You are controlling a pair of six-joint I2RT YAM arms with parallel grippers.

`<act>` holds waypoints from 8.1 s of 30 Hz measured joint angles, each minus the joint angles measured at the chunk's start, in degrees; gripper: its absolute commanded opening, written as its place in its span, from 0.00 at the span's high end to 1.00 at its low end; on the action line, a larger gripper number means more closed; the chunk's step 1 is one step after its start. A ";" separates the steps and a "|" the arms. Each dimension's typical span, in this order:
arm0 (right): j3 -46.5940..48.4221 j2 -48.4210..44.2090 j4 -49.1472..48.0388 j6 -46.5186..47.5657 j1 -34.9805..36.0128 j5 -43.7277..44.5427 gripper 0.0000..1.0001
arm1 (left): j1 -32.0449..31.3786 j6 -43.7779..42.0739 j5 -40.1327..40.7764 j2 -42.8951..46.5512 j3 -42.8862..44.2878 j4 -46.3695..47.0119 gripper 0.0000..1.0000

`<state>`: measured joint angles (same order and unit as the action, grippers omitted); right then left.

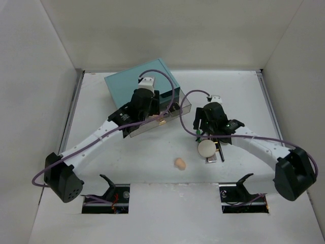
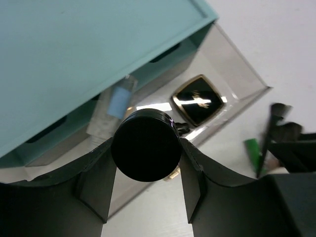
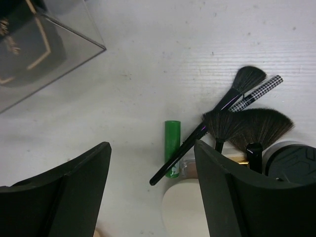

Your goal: Organize the makeup

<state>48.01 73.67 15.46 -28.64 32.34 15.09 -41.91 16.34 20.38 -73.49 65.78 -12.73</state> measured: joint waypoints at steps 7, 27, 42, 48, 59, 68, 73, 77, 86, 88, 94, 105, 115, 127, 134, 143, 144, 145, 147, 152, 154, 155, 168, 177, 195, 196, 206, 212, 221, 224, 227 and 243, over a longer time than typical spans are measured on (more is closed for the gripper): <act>1.84 8.98 -3.45 2.10 0.00 -0.81 0.27 | 5.66 -0.02 -2.69 -1.55 -1.97 -0.81 0.78; 2.56 17.57 -5.66 2.43 0.00 -1.64 0.31 | 6.80 2.69 -4.74 3.08 -11.54 -4.46 0.46; 0.42 19.06 -5.97 -1.20 0.00 -1.60 0.49 | 7.65 2.32 -5.09 3.10 -10.86 -4.28 0.00; 0.02 19.04 -6.43 -1.68 0.04 -1.36 0.82 | 7.63 1.09 -5.60 4.17 -8.35 -4.42 0.00; 4.46 2.16 0.09 -0.42 2.47 -1.11 0.91 | 11.78 0.26 -5.81 12.35 -7.69 -2.93 0.00; 24.48 -0.83 -3.61 3.93 5.11 -2.45 0.91 | 13.57 0.68 -5.81 18.43 -12.90 -3.06 0.00; 31.87 10.75 -6.08 4.44 6.78 -2.97 0.89 | 13.90 1.36 -5.81 22.51 -15.23 -4.28 0.00; 33.68 20.06 -6.62 3.78 7.52 -1.92 0.89 | 13.86 1.77 -5.84 25.35 -16.26 -5.38 0.00; 33.64 26.51 -4.98 0.66 8.52 1.33 0.50 | 12.90 2.05 -6.69 26.23 -16.37 -6.64 0.00; 33.64 26.51 -5.03 0.00 8.61 1.44 0.38 | 12.37 2.10 -7.39 25.73 -16.37 -6.56 0.00; 32.02 24.33 -4.76 -0.63 8.59 1.77 0.25 | 10.08 2.12 -9.79 22.62 -16.13 -5.55 0.00; 17.75 -4.90 -1.16 -1.01 -3.50 6.19 0.00 | -7.56 2.10 -15.30 2.51 -6.43 2.03 0.00; 7.80 -13.86 8.55 -2.62 -15.15 8.46 0.00 | -25.57 6.58 -20.13 -18.58 0.50 3.52 0.01; 5.38 -15.87 10.71 -3.98 -15.39 8.48 0.00 | -33.62 21.14 -15.72 -38.47 12.37 1.66 0.00; 4.42 -18.93 10.73 -4.42 -15.39 8.48 0.00 | -34.99 29.73 -7.13 -47.10 22.47 -3.87 0.00; 4.02 -21.40 10.60 -4.63 -15.39 8.48 0.00 | -34.49 35.80 3.06 -49.64 25.64 -7.87 0.11; 3.87 -21.55 10.60 -4.63 -15.39 8.48 0.00 | -34.49 36.09 3.85 -49.96 26.08 -8.39 0.14; 3.74 -21.59 10.62 -4.63 -15.39 8.48 0.00 | -34.49 36.24 4.76 -50.40 26.58 -8.85 0.17; 3.61 -21.57 10.62 -4.63 -15.39 8.48 0.00 | -34.51 36.35 6.29 -51.12 27.39 -9.53 0.19; 3.56 -21.59 10.58 -4.63 -15.41 8.48 0.00 | -34.82 36.30 8.66 -53.00 30.03 -11.45 0.23; 3.56 -21.59 10.54 -4.63 -15.41 8.48 0.00 | -35.15 36.06 9.75 -54.23 31.89 -12.68 0.23; 3.56 -21.59 10.54 -4.63 -15.41 8.48 0.00 | -35.30 35.85 10.45 -54.99 32.92 -13.35 0.23; 2.84 -21.73 9.81 -4.63 -15.50 8.48 0.00 | -36.46 35.45 14.10 -55.69 33.24 -16.57 0.52; 2.82 -22.05 9.70 -4.63 -15.50 8.48 0.00 | -37.18 33.79 13.40 -45.90 19.96 -18.73 0.61; 2.60 -22.34 9.40 -4.61 -15.50 8.48 0.00 | -37.16 22.34 10.60 -31.26 14.97 -24.11 0.69; 2.60 -22.34 9.40 -4.61 -15.50 8.48 0.00 | -37.11 21.73 9.88 -30.14 15.28 -24.92 0.69; 2.60 -22.91 9.38 -4.61 -15.58 8.48 0.00 | -34.73 19.34 3.34 -21.35 18.62 -31.21 0.75; 2.60 -23.45 9.33 -4.61 -16.20 8.46 0.00 | -32.94 18.80 0.42 -17.99 20.74 -35.80 0.75; 2.60 -23.41 9.33 -4.61 -16.26 8.28 0.00 | -24.79 15.85 0.02 -9.84 24.11 -34.51 0.78; 2.58 -23.19 9.33 -4.61 -16.50 7.96 0.00 | -21.18 14.67 0.13 -8.63 24.11 -31.28 0.77; 2.60 -22.69 9.35 -4.57 -16.63 7.37 0.00 | -19.45 14.08 -0.76 -8.55 22.99 -28.24 0.76; -8.31 -32.59 21.11 -4.76 21.90 -8.76 0.00 | -11.47 13.88 -1.97 2.71 2.60 -21.20 0.00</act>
<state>39.70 41.08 36.58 -33.41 54.24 6.33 -53.39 30.22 18.41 -70.78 68.38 -33.93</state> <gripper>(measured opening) 0.999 0.997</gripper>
